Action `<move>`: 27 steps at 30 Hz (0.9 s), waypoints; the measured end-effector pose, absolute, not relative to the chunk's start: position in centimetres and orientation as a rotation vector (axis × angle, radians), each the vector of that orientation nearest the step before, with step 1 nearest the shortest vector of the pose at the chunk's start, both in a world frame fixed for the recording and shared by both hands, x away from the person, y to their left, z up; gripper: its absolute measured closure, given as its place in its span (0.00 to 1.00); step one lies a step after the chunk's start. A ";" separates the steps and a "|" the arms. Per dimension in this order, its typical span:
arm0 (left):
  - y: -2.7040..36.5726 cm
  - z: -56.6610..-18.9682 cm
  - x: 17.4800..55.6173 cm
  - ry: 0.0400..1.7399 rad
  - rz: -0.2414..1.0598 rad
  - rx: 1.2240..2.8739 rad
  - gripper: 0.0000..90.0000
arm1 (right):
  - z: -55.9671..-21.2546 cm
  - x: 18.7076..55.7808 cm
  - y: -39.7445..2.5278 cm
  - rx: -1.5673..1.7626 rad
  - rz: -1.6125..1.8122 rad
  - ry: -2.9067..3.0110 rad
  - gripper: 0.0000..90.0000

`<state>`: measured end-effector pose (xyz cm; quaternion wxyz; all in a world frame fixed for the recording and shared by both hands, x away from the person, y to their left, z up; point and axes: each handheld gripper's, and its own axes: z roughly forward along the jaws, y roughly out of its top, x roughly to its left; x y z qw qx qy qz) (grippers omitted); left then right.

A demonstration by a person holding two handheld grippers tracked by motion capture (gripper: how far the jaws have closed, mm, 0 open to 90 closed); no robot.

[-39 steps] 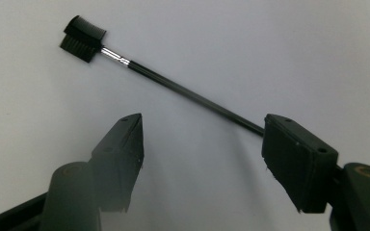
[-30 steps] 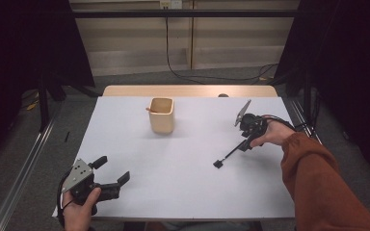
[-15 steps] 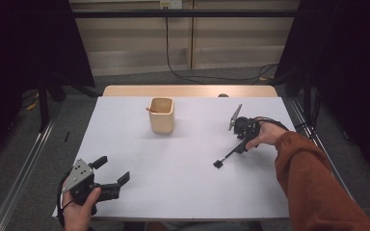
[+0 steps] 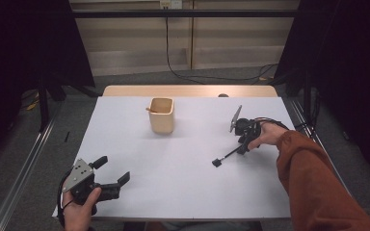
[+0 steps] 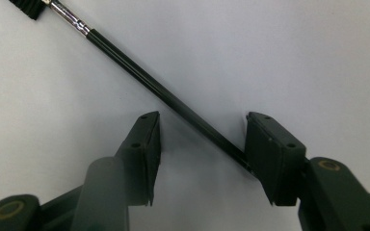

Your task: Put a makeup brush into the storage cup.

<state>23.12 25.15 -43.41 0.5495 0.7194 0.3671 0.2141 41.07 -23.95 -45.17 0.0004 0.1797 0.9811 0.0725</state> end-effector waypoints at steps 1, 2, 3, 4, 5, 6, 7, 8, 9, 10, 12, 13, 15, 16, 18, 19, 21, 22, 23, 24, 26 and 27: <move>25.2 -43.4 23.1 0.869 0.507 1.703 0.04 | -45.2 41.1 -23.9 0.565 0.226 3.084 0.56; 25.2 -43.4 23.1 0.868 0.507 1.704 0.04 | -45.2 41.0 -23.9 0.562 0.230 3.083 0.57; 25.2 -43.4 23.1 0.867 0.508 1.705 0.04 | -45.1 41.0 -23.9 0.564 0.226 3.085 0.60; 25.2 -43.4 23.1 0.868 0.507 1.704 0.04 | -45.1 40.9 -23.8 0.561 0.222 3.090 0.62; 25.2 -43.4 23.1 0.869 0.507 1.704 0.04 | -45.1 40.9 -23.8 0.559 0.220 3.094 0.63; 25.2 -43.4 23.1 0.870 0.508 1.705 0.04 | -45.1 40.9 -23.8 0.556 0.219 3.096 0.64; 25.2 -43.4 23.1 0.869 0.506 1.706 0.04 | -45.1 40.9 -23.8 0.552 0.215 3.099 0.67; 25.2 -43.4 23.1 0.868 0.506 1.705 0.04 | -45.0 41.0 -23.8 0.555 0.213 3.103 0.69; 25.2 -43.4 23.1 0.868 0.507 1.706 0.04 | -45.0 41.0 -23.8 0.542 0.203 3.105 0.75; 25.2 -43.4 23.1 0.869 0.506 1.706 0.04 | -45.0 41.1 -23.7 0.530 0.198 3.114 0.78; 25.2 -43.4 23.1 0.868 0.508 1.707 0.04 | -45.0 41.2 -23.5 0.531 0.173 3.120 0.80; 25.2 -43.4 23.1 0.867 0.510 1.710 0.04 | -45.0 41.2 -23.4 0.523 0.155 3.120 0.81; 25.3 -43.4 23.1 0.867 0.510 1.712 0.04 | -44.9 41.1 -23.2 0.539 0.139 3.127 0.85; 25.3 -43.4 23.0 0.865 0.509 1.710 0.04 | -44.9 41.2 -23.2 0.528 0.137 3.126 0.89; 25.3 -43.4 23.0 0.866 0.511 1.711 0.04 | -45.0 41.3 -23.3 0.531 0.144 3.132 0.92; 25.4 -43.4 23.0 0.867 0.511 1.712 0.04 | -45.0 41.3 -23.3 0.544 0.145 3.131 0.92; 25.4 -43.4 23.0 0.864 0.514 1.715 0.04 | -45.0 41.3 -23.3 0.543 0.145 3.135 0.95; 25.4 -43.4 23.0 0.865 0.514 1.716 0.04 | -45.0 41.3 -23.4 0.546 0.151 3.139 0.96; 25.4 -43.4 23.0 0.865 0.516 1.716 0.04 | -45.0 41.3 -23.4 0.549 0.152 3.139 0.96; 25.4 -43.4 23.0 0.867 0.513 1.714 0.04 | -45.0 41.3 -23.4 0.555 0.154 3.137 0.96; 25.4 -43.4 23.0 0.863 0.515 1.715 0.04 | -45.0 41.2 -23.5 0.575 0.166 3.135 0.96; 25.4 -43.4 23.0 0.863 0.517 1.716 0.04 | -45.0 41.3 -23.6 0.573 0.183 3.130 0.96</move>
